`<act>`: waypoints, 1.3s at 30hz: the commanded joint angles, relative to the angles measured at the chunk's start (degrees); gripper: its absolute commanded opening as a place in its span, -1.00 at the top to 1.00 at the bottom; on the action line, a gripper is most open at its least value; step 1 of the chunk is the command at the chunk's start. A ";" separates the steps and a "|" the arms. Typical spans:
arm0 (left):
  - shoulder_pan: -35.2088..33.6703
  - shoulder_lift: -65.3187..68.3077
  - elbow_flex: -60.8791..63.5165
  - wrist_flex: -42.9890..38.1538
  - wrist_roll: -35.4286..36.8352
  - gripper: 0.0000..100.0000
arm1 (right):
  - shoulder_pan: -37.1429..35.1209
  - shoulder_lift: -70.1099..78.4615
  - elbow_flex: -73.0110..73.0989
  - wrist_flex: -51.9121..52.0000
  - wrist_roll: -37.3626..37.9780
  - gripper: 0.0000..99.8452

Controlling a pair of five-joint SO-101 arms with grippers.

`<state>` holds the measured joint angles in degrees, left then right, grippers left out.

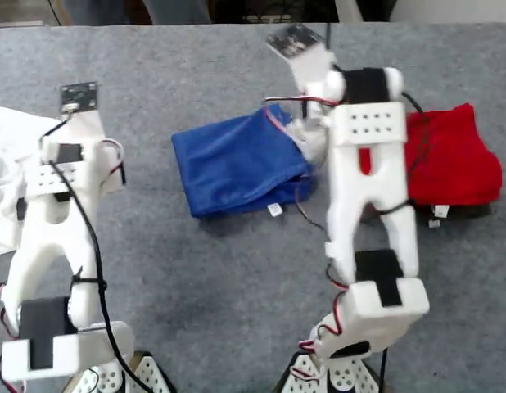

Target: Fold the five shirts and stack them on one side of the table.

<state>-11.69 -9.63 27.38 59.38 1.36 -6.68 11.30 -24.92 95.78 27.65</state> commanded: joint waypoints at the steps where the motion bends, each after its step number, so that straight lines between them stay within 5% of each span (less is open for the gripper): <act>1: 2.95 3.16 -1.98 -1.58 2.02 0.94 | -1.67 8.57 -2.15 -5.27 -1.41 0.97; 15: 4.44 14.33 -11.47 -2.46 3.87 0.94 | 12.66 27.12 -7.60 0.79 -0.88 0.97; 25: 14.81 14.95 -18.95 -3.25 3.87 0.94 | 7.56 21.41 -18.15 5.45 -0.53 0.97; 32: 16.57 25.41 -25.89 -15.65 3.87 0.94 | 0.88 16.13 -8.13 3.96 -4.31 0.97; 39: 15.08 41.93 -34.77 -19.16 3.43 0.94 | 7.03 21.93 6.11 -6.86 -3.96 0.97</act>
<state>4.22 28.97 -1.71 41.45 4.88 -2.73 33.01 -21.93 92.53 23.96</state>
